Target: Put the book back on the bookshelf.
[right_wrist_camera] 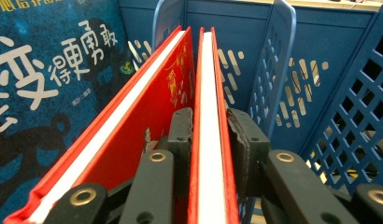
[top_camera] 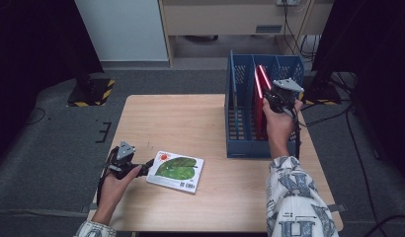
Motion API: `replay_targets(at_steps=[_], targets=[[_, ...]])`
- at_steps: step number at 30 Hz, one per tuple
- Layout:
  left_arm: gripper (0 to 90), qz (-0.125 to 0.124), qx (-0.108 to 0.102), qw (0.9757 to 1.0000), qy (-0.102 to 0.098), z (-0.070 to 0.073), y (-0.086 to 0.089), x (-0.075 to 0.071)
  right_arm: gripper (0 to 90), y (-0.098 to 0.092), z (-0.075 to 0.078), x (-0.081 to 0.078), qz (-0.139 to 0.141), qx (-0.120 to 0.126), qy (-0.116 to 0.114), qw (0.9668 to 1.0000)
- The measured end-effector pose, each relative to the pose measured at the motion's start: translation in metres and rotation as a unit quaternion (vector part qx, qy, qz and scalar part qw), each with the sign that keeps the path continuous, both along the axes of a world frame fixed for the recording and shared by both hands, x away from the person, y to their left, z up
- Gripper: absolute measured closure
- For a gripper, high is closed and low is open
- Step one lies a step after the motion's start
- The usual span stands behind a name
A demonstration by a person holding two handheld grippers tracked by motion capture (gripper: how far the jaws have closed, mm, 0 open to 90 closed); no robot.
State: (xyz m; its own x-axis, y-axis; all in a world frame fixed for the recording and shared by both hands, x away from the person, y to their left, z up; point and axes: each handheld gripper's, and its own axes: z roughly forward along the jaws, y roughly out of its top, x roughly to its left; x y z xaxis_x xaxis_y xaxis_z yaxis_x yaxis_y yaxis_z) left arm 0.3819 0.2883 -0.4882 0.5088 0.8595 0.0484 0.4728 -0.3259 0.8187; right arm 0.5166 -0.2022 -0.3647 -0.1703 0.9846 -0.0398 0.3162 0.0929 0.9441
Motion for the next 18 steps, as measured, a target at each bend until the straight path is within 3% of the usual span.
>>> replay_targets(at_steps=[18], targets=[[5.1, -0.001, 0.003, 1.0, 0.0, 0.001, -0.001, 0.0, 67.8, 0.002, -0.003, -0.018, 0.013, -0.005, 0.003, 0.9999]])
